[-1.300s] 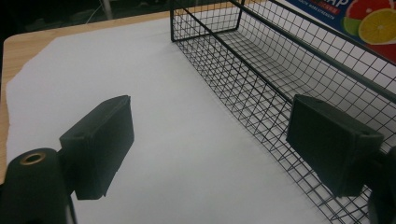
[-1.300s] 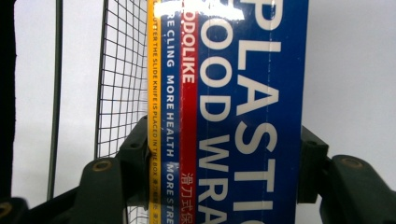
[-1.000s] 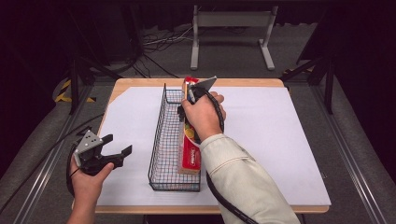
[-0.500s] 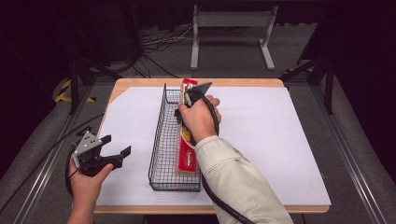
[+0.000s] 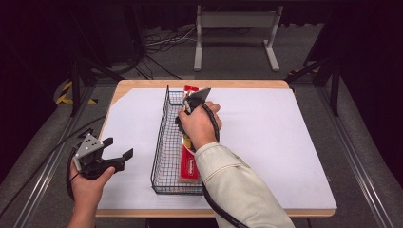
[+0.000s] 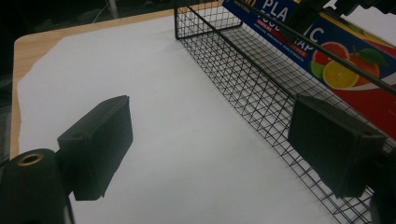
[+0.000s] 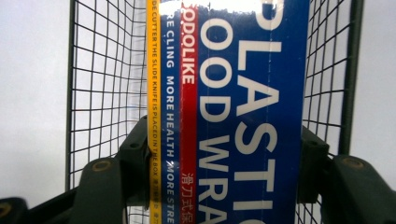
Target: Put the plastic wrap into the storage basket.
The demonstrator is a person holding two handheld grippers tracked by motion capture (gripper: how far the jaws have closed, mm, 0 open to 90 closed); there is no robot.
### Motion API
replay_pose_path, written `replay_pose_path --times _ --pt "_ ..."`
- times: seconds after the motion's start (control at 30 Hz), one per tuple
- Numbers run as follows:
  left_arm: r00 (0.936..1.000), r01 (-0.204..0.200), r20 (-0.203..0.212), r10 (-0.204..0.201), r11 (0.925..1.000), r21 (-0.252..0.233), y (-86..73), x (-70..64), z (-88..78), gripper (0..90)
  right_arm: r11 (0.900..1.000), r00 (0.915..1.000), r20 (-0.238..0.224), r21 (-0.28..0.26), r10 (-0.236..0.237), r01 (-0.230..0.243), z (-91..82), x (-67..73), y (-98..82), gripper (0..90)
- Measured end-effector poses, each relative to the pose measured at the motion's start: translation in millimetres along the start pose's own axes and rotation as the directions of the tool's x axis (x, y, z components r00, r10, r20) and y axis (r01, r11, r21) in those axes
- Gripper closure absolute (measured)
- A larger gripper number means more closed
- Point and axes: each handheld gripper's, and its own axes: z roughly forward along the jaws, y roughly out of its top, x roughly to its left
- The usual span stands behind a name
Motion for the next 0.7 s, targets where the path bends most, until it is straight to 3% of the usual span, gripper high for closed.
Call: replay_pose_path --times 0.7 --pt "1.0000 0.008 0.004 -0.008 0.9999 -0.007 -0.5 2.9 -2.3 14.3 0.999 0.9979 0.063 0.040 -0.012 0.010 19.5 6.4 -1.0 39.9"
